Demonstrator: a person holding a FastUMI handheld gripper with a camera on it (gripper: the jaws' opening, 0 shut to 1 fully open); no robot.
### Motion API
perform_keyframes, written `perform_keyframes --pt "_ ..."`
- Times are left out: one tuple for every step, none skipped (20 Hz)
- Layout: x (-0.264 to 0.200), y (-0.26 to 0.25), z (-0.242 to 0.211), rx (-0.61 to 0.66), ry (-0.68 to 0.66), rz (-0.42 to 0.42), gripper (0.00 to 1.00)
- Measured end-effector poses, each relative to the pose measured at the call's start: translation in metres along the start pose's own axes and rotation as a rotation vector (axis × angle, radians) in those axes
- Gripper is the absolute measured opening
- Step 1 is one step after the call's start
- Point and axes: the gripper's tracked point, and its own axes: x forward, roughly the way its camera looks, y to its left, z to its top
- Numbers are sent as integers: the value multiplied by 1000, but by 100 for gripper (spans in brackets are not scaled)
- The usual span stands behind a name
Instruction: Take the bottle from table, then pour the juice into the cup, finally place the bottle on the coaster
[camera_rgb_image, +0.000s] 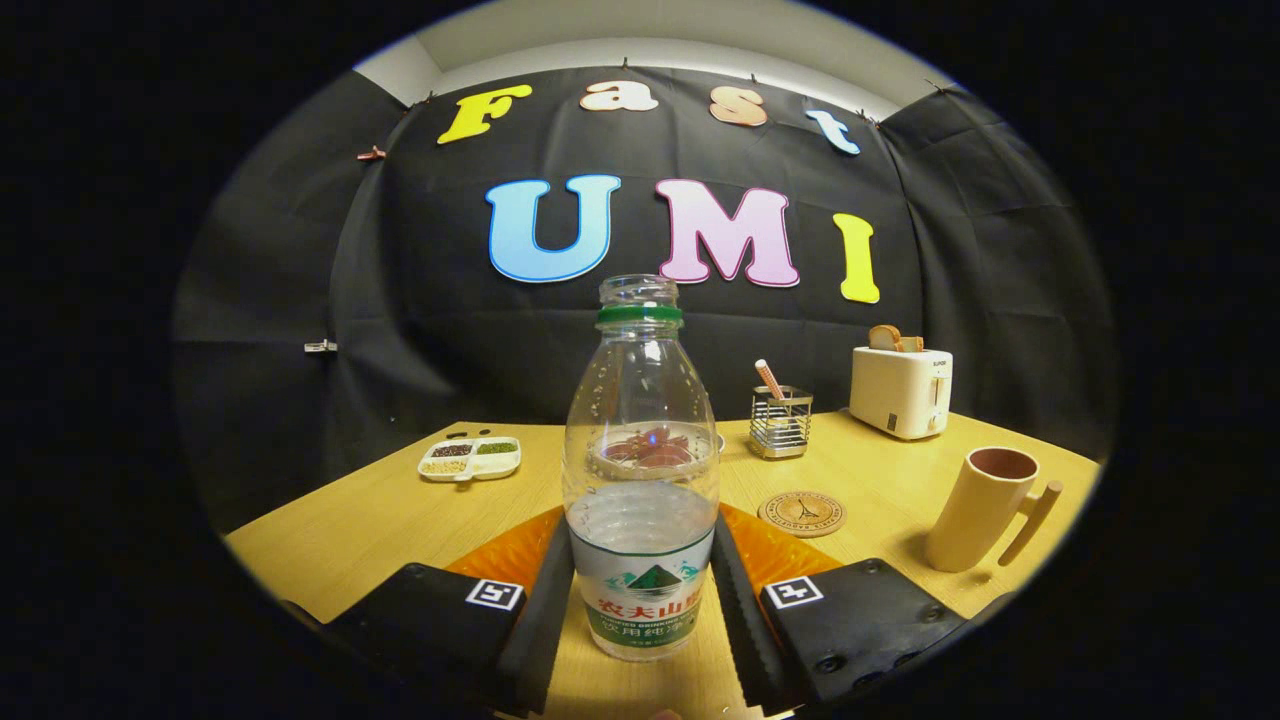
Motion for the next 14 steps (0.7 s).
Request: perform_keyframes --pt "-3 -1 8 5 -3 0 72" --pt "-6 -3 17 16 -9 -3 73" --pt "-9 -5 24 35 -12 -7 73" --pt "-12 -8 31 60 -15 -14 72" --pt "-15 -14 38 87 -15 -22 72" --pt "-19 -18 44 122 -12 -31 72" --pt "-23 -23 50 164 -9 -37 72" --pt "-26 -29 56 205 -4 -48 72" --pt "-30 -37 60 241 -3 -62 72" --pt "-33 -45 65 278 0 -76 72" --pt "-35 -53 68 318 1 -88 72" --pt "-37 -61 71 356 3 -101 72" --pt "-38 -68 73 397 7 -111 72" --pt "-37 -74 73 434 14 -119 72"
